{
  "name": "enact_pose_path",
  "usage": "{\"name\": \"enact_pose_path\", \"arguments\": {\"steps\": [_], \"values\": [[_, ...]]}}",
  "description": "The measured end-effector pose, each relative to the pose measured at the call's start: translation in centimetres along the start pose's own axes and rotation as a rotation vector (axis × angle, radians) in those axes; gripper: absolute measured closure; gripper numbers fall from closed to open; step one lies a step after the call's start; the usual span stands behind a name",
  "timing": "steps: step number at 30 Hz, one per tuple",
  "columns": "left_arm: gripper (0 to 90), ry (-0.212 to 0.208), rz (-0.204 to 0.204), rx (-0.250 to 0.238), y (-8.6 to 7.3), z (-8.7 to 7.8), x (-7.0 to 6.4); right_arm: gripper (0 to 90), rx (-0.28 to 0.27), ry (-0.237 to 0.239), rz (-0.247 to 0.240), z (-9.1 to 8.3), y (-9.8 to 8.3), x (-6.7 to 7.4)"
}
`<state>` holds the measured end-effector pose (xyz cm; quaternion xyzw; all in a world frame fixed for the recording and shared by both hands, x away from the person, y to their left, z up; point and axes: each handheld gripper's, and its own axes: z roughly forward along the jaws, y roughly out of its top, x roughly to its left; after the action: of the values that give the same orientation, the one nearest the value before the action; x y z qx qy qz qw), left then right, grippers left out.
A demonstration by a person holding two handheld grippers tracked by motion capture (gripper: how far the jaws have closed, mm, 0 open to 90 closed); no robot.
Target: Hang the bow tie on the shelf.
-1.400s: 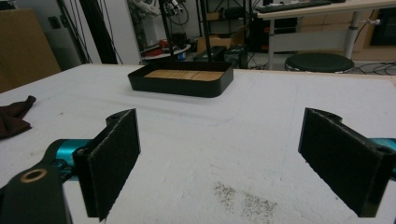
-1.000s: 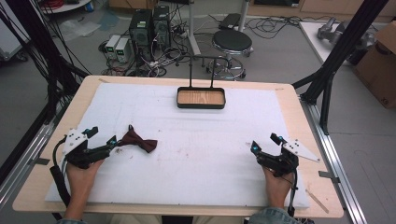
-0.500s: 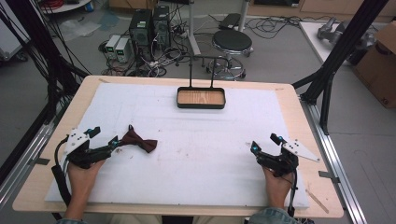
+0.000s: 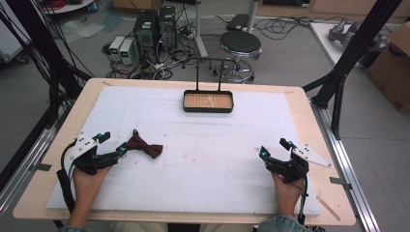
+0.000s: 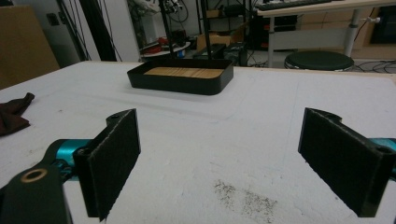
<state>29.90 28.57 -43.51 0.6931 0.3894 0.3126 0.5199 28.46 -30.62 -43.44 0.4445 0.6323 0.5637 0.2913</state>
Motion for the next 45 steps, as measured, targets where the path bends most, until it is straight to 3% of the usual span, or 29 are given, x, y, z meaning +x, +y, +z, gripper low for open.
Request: {"name": "enact_pose_path", "arguments": {"steps": [4, 5, 10, 14, 19, 28, 34, 36, 42, 45], "values": [[27.9, -0.023, -0.016, 0.031, 0.2, 0.7, -0.2, 11.9, -0.002, -0.003, 0.001, 0.0, 0.0, 0.0], [27.8, -0.053, -0.025, 0.056, 0.4, 1.3, -0.3, 11.9, 0.005, -0.001, 0.004, 0.0, 0.0, 0.1], [30.3, -0.083, 0.013, 0.116, 0.7, 2.6, -0.8, 11.9, 0.004, -0.001, 0.000, 0.0, 0.0, 0.0], [31.9, -0.096, 0.021, 0.147, 0.9, 3.3, -0.8, 12.0, 0.003, 0.000, -0.004, 0.1, 0.0, 0.0], [31.7, -0.133, -0.005, 0.222, 1.3, 5.0, -0.5, 12.0, 0.002, -0.001, -0.002, 0.1, 0.0, 0.0], [36.5, -0.156, 0.015, 0.311, 1.2, 6.0, -1.0, 12.0, 0.005, -0.001, 0.006, 0.0, 0.0, 0.0], [40.3, -0.150, 0.047, 0.364, 1.0, 6.3, -1.1, 12.0, 0.000, -0.001, -0.002, 0.0, 0.0, -0.1], [40.6, -0.154, 0.042, 0.367, 0.9, 6.3, -1.1, 12.0, 0.003, -0.001, 0.002, 0.0, 0.0, 0.0], [44.7, -0.153, 0.078, 0.386, 0.7, 6.2, -1.1, 12.0, 0.002, -0.002, 0.000, 0.0, 0.0, 0.0], [49.1, -0.144, 0.120, 0.394, 0.6, 6.1, -1.3, 12.0, 0.001, -0.001, -0.003, 0.0, 0.0, -0.1]]}}
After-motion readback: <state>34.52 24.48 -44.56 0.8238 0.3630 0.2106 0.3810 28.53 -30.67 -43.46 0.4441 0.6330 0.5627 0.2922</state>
